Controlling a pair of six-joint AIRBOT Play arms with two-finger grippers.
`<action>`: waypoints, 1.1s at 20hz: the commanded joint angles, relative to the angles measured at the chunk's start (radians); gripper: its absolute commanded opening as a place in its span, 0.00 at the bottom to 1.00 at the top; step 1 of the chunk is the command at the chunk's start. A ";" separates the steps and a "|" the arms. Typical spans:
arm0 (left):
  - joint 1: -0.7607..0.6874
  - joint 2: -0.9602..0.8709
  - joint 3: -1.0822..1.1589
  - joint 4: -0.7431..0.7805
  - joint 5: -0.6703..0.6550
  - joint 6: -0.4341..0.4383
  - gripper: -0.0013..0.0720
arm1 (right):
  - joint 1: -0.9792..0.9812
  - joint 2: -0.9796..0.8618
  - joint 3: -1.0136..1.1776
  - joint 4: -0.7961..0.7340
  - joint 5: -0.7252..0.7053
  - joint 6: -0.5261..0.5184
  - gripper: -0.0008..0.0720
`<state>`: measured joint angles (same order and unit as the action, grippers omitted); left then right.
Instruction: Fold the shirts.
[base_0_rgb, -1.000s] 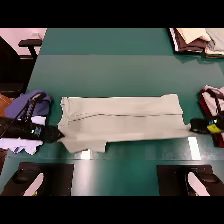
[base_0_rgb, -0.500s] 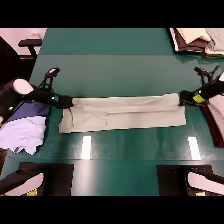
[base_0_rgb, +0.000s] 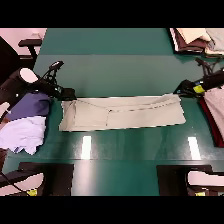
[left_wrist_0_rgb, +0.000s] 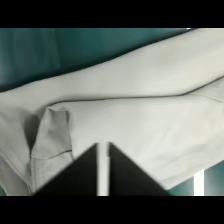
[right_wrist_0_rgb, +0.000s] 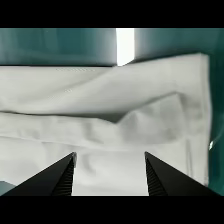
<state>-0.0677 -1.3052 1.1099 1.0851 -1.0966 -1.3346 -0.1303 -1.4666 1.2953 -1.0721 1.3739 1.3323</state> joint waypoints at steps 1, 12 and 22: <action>0.000 -0.005 0.027 -0.029 -0.040 0.000 0.06 | -0.142 0.036 -0.109 0.034 0.006 -0.077 0.72; -0.049 -0.014 0.008 -0.179 0.082 -0.027 0.05 | -0.160 -0.178 -0.185 0.187 -0.029 -0.181 0.76; -0.375 -0.138 0.053 -0.179 0.302 -0.083 0.05 | -0.005 -0.014 0.013 0.191 0.087 -0.146 0.03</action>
<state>-0.3664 -1.3796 1.1351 0.9081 -0.8307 -1.4025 -0.1699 -1.5536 1.2446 -0.8913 1.4128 1.1507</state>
